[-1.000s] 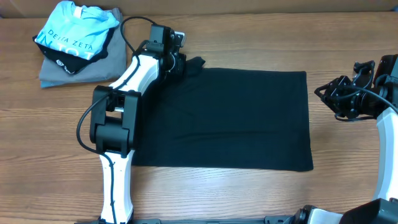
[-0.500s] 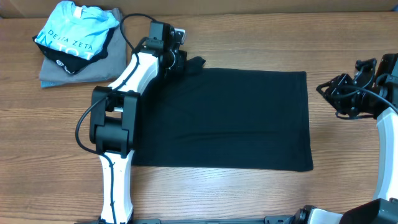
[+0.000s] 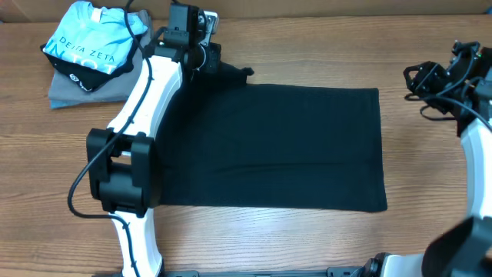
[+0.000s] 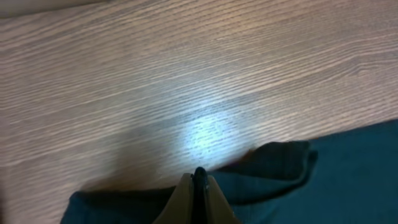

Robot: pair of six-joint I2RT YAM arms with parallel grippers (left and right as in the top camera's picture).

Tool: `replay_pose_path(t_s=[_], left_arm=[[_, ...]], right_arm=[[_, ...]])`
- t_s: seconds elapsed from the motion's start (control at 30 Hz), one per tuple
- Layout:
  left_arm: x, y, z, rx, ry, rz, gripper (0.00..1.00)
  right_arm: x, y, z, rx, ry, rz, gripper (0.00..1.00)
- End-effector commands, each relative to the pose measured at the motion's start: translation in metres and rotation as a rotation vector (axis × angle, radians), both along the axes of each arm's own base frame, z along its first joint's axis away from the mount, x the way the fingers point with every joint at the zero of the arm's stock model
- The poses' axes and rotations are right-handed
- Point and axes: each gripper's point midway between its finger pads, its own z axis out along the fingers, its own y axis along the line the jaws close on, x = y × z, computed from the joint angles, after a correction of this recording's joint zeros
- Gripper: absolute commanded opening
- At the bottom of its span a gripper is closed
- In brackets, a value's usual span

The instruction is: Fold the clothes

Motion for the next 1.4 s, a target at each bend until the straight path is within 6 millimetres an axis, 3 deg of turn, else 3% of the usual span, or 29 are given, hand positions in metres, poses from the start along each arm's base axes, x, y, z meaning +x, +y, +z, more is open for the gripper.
replay_pose_path(t_s=[0.0,0.1,0.2,0.4,0.73,0.8,0.93,1.1,1.17,1.37], left_arm=[[-0.001,0.01,0.031,0.028,-0.052,0.021,0.04],[-0.007,0.011,0.039,0.028,-0.046,0.021,0.04],[-0.012,0.012,0.042,0.023,-0.033,0.03,0.04],[-0.025,0.014,0.036,0.032,0.025,0.034,0.04],[-0.033,0.016,0.029,0.041,0.069,0.033,0.04],[-0.034,0.016,0.029,0.042,0.071,0.033,0.04],[-0.034,0.016,0.029,0.042,0.072,0.033,0.04],[-0.035,0.022,0.029,0.068,0.075,0.051,0.04],[-0.037,0.027,0.031,0.091,0.075,0.067,0.04],[-0.046,0.037,0.054,0.123,0.047,0.095,0.04]], right_arm=[[0.021,-0.012,-0.031,-0.015,0.038,-0.02,0.4],[0.033,-0.015,-0.061,-0.001,0.072,-0.017,0.41],[0.044,-0.019,-0.092,0.009,0.099,-0.017,0.49],[0.058,-0.015,-0.148,0.025,0.147,0.003,0.56],[0.076,0.005,-0.207,-0.072,0.192,0.016,0.62],[0.077,0.013,-0.211,-0.079,0.198,0.031,0.6],[0.076,0.024,-0.213,-0.099,0.209,0.064,0.35],[0.068,0.016,-0.214,-0.11,0.247,0.039,0.15],[0.067,0.011,-0.207,-0.104,0.243,0.031,0.09],[0.069,0.001,-0.161,-0.099,0.167,0.015,0.05]])
